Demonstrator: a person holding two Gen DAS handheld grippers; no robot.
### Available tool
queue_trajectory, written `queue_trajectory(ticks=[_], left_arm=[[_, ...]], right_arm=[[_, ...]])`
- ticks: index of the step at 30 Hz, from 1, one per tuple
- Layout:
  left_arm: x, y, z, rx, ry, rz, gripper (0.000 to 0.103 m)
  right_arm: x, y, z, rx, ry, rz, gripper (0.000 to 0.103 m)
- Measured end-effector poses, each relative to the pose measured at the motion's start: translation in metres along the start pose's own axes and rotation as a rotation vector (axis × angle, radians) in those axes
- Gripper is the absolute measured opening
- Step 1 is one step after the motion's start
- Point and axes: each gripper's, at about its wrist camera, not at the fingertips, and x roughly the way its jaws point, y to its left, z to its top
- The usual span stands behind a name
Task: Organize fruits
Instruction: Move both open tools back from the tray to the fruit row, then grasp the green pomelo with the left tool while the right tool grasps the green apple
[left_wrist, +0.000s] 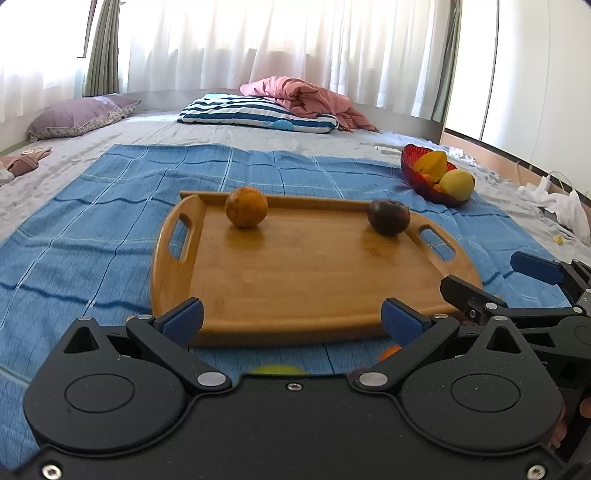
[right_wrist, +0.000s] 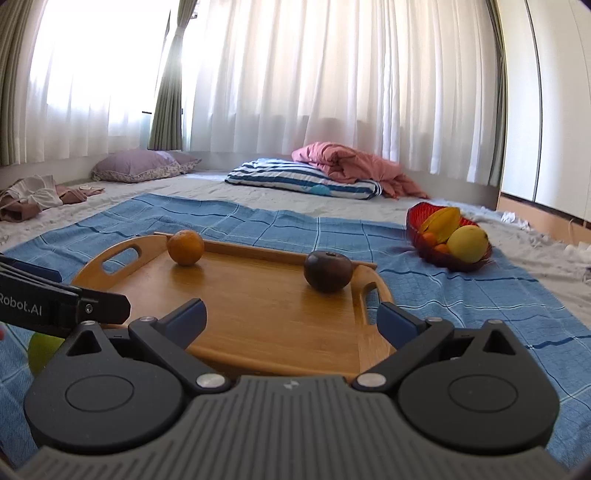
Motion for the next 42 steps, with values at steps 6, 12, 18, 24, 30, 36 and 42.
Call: queue_trajectory(ticks=[6,12,18,24,30,36,42], left_arm=[[-0.016,0.000,-0.012,0.008,-0.023,0.020,0.103],[-0.031,-0.001,-0.025,0.026,-0.039,0.030,0.103],[-0.036,0.001,-0.039,0.016,-0.023,0.027,0.103],[-0.038,-0.001,-0.049,0.034,-0.017,0.030,0.103],[-0.037,-0.002,-0.053,0.032,-0.013,0.036,0.101],[-0.032,-0.003,-0.054,0.034,-0.009,0.060,0.091],[-0.026,0.000,-0.055,0.017,0.002,0.078,0.086]], right_arm=[[-0.017,0.009,-0.009,-0.020,-0.018,-0.010,0.103],[-0.033,0.022,-0.023,-0.050,-0.036,-0.025,0.103],[-0.042,0.031,-0.038,-0.032,-0.011,-0.018,0.103],[-0.045,0.036,-0.043,-0.063,-0.007,-0.028,0.103],[-0.044,0.043,-0.048,-0.113,0.000,-0.017,0.102],[-0.043,0.044,-0.048,-0.090,0.015,-0.005,0.091],[-0.041,0.043,-0.051,-0.072,0.047,0.020,0.079]])
